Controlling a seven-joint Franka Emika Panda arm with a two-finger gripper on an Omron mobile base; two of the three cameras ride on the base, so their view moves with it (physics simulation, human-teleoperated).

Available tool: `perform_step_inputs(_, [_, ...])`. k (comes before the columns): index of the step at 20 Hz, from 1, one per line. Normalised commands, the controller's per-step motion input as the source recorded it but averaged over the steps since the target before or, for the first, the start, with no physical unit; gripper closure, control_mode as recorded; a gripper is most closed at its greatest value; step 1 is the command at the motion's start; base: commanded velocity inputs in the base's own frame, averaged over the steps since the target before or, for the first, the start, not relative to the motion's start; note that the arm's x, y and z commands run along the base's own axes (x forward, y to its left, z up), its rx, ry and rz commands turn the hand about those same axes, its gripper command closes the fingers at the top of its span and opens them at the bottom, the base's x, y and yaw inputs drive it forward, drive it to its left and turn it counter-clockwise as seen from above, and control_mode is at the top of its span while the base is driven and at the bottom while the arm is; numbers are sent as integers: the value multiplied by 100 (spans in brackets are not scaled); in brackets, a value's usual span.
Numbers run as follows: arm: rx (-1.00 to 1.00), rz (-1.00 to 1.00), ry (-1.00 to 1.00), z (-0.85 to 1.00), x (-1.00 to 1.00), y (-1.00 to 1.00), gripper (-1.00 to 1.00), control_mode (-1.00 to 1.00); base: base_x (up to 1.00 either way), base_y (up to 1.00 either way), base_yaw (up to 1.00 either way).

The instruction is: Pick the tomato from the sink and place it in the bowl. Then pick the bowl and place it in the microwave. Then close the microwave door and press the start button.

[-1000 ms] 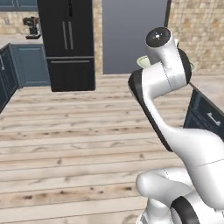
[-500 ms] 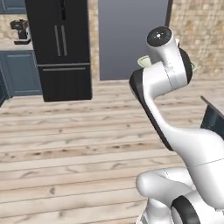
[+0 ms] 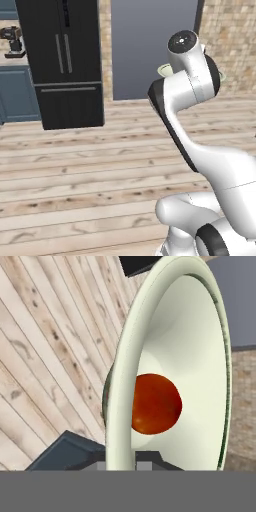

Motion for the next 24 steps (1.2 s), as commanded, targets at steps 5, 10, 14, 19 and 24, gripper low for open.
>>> perform_step_inputs(5, [0,0,0,0,0,0,100,100,100,2,11])
perform_step_inputs(10, [0,0,0,0,0,0,100,100,100,0,23])
perform_step_inputs(14, [0,0,0,0,0,0,100,100,100,0,30])
perform_step_inputs(19, [0,0,0,0,0,0,100,100,88,0,49])
perform_step_inputs(24, [0,0,0,0,0,0,100,100,77,0,61])
